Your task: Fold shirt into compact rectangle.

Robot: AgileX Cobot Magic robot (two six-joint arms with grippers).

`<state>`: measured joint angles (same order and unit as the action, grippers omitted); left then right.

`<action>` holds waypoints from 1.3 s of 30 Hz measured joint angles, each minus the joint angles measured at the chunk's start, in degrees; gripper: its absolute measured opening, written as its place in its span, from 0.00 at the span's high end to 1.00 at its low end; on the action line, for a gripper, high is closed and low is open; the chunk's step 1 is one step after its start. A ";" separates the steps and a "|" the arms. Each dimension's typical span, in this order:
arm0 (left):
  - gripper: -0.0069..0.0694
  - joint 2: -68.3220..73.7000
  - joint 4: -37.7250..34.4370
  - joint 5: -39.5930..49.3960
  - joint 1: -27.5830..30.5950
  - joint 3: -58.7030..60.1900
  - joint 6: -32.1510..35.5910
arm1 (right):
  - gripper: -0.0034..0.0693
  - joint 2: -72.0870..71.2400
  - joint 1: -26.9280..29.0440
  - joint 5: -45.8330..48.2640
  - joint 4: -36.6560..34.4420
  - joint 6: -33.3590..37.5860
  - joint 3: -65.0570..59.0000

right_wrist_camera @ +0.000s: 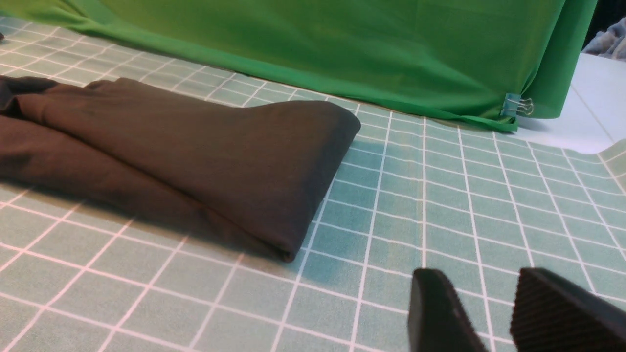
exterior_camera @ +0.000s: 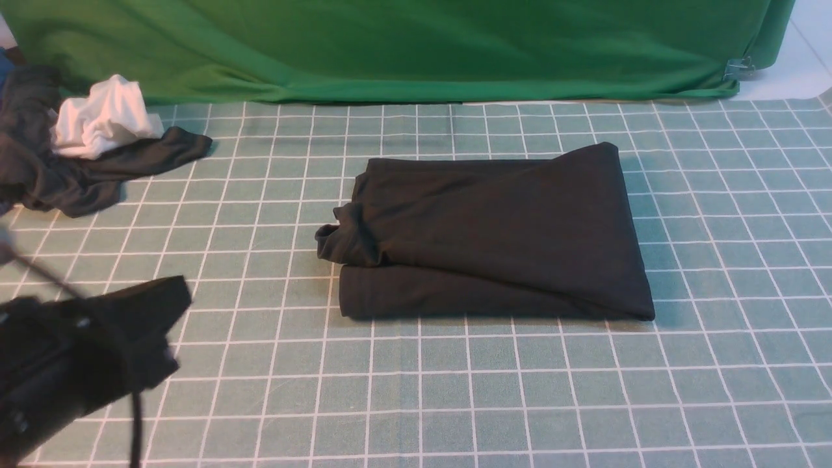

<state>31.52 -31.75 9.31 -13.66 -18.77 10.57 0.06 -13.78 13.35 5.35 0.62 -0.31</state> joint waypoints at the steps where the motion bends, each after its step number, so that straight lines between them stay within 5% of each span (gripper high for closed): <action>1: 0.89 -0.45 0.00 -0.40 0.00 0.27 0.09 | 0.63 0.00 0.00 0.00 0.00 0.00 0.00; 29: 0.89 -12.78 9.95 -3.27 0.00 4.08 0.31 | 0.63 0.00 0.00 0.17 0.00 -0.05 0.00; 32: 0.89 -16.50 14.98 -3.22 0.29 6.59 -2.96 | 0.63 0.00 0.00 0.17 0.00 -0.05 0.00; 35: 0.89 -23.46 26.81 -1.72 3.92 10.13 -13.89 | 0.63 0.00 0.00 0.17 0.00 -0.05 0.00; 39: 0.89 -28.42 31.75 0.39 9.22 13.32 -17.77 | 0.63 0.00 0.00 0.17 0.00 -0.10 0.00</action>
<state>3.11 0.00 9.71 -4.45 -5.44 -7.20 0.06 -13.78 13.51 5.35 0.52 -0.31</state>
